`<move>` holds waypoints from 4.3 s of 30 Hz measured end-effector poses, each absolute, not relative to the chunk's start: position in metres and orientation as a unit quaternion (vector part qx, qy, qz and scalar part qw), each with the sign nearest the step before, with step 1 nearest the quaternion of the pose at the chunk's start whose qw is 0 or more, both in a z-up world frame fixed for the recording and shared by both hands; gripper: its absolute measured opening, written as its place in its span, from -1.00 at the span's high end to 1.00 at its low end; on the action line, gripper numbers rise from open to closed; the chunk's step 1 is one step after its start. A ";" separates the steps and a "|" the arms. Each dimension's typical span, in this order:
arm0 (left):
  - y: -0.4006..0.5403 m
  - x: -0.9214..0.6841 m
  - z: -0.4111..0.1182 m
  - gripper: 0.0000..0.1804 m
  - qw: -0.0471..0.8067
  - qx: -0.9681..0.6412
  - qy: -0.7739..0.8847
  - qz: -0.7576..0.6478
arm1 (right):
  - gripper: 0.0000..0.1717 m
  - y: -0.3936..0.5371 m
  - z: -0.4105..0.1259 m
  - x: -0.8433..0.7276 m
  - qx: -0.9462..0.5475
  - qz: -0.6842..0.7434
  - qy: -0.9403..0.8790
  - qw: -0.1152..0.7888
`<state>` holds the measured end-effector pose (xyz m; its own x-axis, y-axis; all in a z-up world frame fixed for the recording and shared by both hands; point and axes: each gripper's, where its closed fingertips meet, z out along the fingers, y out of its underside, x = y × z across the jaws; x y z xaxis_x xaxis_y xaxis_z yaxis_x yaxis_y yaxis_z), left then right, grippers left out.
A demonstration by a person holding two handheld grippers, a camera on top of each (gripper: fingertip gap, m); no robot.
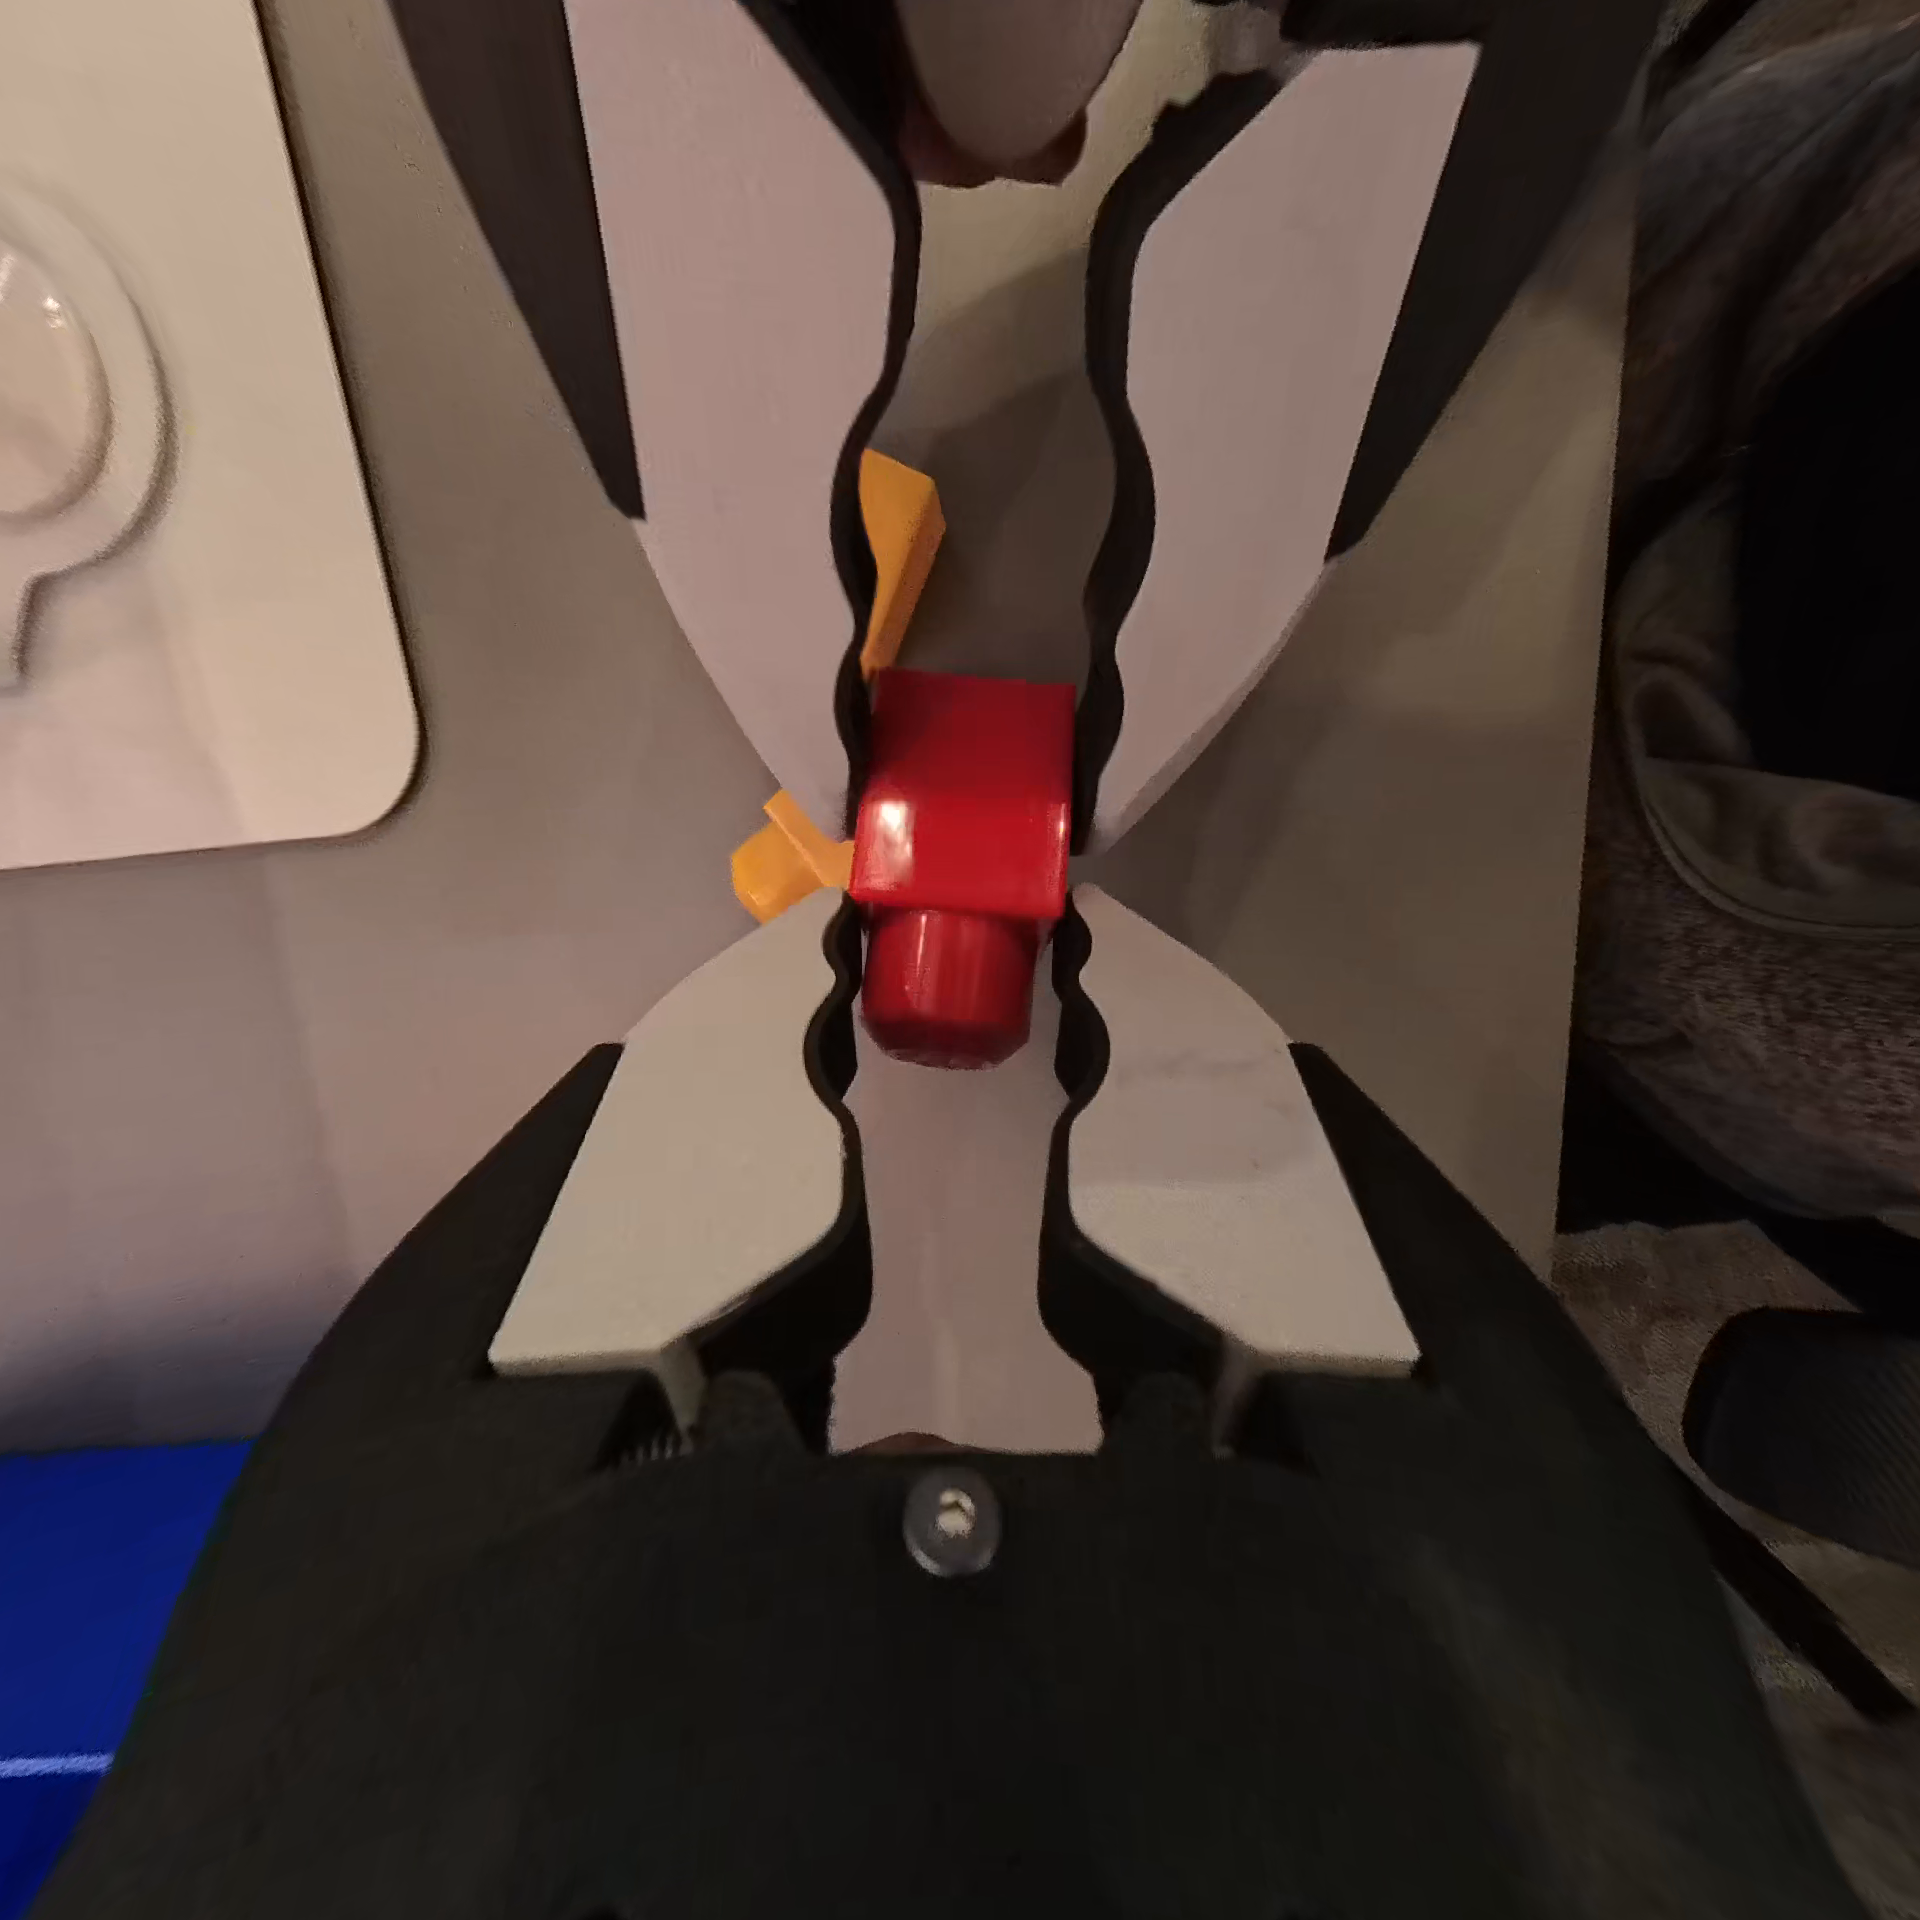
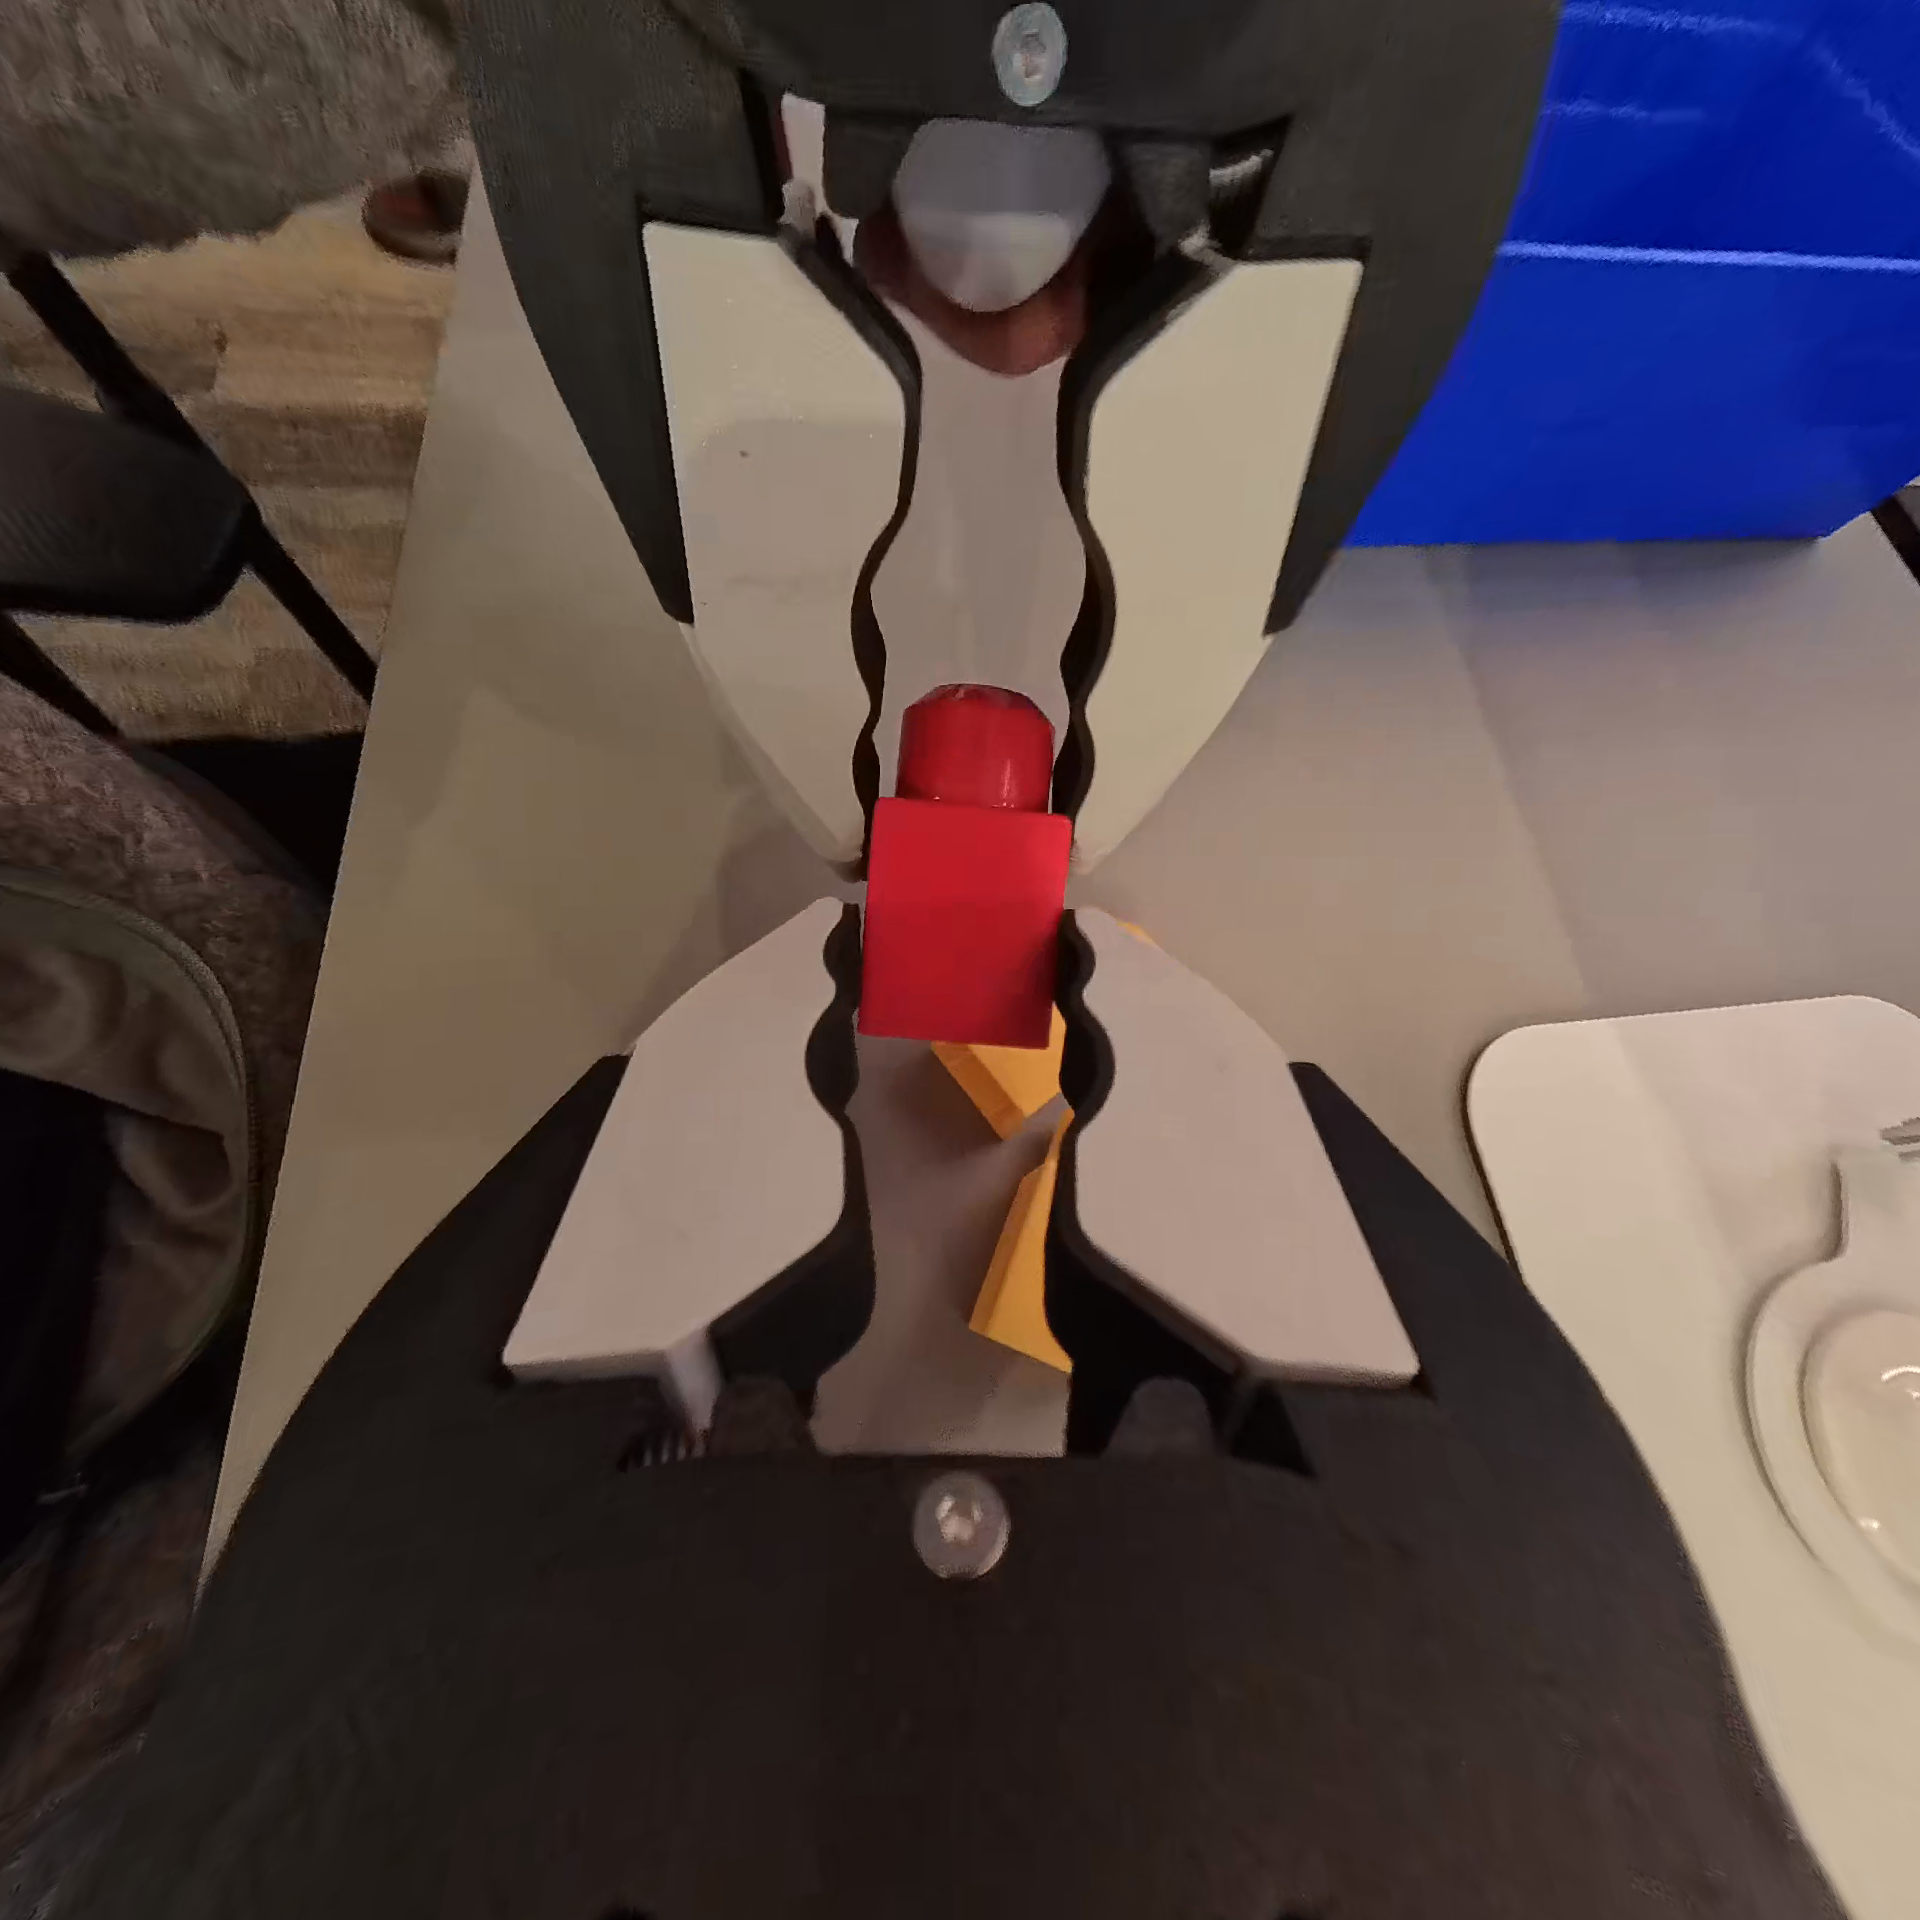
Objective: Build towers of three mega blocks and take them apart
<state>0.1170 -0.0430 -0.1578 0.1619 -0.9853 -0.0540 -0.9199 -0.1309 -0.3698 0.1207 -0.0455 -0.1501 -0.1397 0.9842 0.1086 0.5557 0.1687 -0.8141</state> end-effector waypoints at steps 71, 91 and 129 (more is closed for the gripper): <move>-0.007 0.108 -0.117 0.63 0.522 -0.674 0.371 -0.368 | 0.56 0.003 -0.216 0.161 -0.685 0.119 -0.695 0.181; -0.015 0.167 -0.070 0.63 0.523 -0.588 0.382 -0.485 | 0.57 0.019 0.018 0.190 -0.421 0.694 -0.364 0.457; -0.012 0.189 -0.042 0.64 0.548 -0.555 0.374 -0.502 | 0.57 0.002 0.018 0.177 -0.394 0.681 -0.389 0.479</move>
<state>0.1889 -0.0122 -0.0423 0.2154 -0.9654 0.1469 0.1351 -0.1196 -0.9836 0.1772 0.0022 0.0180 -0.2302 0.9590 -0.1650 -0.3463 -0.2392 -0.9071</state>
